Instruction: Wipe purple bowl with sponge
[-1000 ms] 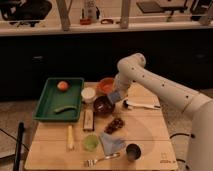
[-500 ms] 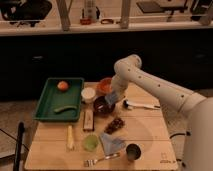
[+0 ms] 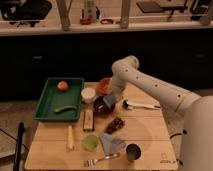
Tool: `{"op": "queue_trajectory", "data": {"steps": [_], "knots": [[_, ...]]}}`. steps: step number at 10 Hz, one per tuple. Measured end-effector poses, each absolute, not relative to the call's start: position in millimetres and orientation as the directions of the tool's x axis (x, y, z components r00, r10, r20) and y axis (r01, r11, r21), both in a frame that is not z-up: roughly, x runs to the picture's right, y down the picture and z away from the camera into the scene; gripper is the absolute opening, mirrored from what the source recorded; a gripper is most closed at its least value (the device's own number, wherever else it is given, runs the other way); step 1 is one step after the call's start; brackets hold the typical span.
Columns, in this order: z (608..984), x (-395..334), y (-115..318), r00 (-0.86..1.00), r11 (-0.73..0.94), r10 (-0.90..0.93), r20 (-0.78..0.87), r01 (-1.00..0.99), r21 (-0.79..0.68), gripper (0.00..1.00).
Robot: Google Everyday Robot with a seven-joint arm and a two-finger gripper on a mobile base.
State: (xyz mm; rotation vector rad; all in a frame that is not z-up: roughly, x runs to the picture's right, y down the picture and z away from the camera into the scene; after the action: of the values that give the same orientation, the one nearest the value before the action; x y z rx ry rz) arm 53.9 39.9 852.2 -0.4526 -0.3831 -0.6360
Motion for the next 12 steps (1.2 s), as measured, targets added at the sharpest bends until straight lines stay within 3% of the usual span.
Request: {"op": "queue_trajectory", "data": {"steps": [12], "knots": [[856.4, -15.5, 32.9, 0.596, 0.562, -0.617, 0.514, 0.791, -0.242, 0.0]]}}
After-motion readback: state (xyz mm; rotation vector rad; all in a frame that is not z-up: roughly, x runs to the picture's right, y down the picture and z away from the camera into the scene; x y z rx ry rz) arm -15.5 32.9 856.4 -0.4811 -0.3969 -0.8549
